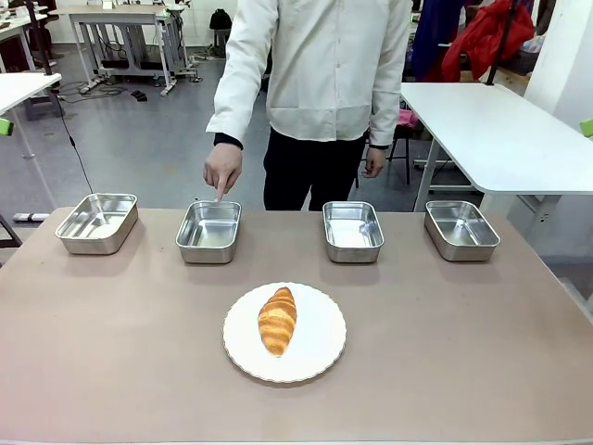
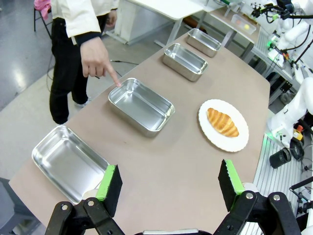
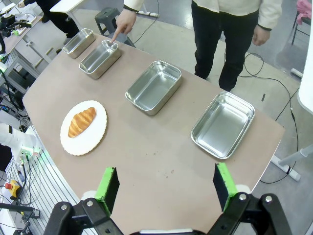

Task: Place the bread in the container.
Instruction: Place the Butter Roll into the Airtight Container indicated by the human.

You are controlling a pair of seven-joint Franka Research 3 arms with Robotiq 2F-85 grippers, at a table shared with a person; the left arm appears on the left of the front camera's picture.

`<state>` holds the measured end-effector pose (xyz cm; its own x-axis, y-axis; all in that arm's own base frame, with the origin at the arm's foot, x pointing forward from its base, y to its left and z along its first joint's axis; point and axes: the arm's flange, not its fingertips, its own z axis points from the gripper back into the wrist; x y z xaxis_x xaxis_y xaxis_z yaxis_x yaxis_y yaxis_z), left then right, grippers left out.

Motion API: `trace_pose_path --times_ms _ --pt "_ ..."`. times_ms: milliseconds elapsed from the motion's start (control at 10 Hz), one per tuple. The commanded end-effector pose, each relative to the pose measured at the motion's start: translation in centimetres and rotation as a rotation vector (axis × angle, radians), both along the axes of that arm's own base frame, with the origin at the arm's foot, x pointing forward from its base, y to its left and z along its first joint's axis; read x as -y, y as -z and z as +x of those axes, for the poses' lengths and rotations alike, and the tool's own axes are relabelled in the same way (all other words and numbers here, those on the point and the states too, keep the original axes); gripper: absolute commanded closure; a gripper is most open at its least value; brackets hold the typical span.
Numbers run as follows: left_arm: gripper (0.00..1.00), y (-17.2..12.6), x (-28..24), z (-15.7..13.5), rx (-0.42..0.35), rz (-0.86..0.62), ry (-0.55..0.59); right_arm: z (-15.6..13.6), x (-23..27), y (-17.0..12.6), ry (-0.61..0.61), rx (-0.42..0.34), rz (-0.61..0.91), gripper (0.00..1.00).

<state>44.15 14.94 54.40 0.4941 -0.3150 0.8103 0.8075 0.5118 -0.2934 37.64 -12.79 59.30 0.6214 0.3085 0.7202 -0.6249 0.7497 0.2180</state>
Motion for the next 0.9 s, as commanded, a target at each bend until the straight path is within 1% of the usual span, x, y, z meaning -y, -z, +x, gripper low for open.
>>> trace_pose_path --times_ms 0,800 --pt "0.0 -0.07 -0.03 -0.1 0.005 -0.001 0.001 0.1 0.04 -0.09 -0.009 0.015 0.015 0.0" --pt "0.0 -0.07 -0.03 -0.1 0.005 -0.001 0.001 0.1 0.04 -0.09 -0.009 0.015 0.015 0.0"
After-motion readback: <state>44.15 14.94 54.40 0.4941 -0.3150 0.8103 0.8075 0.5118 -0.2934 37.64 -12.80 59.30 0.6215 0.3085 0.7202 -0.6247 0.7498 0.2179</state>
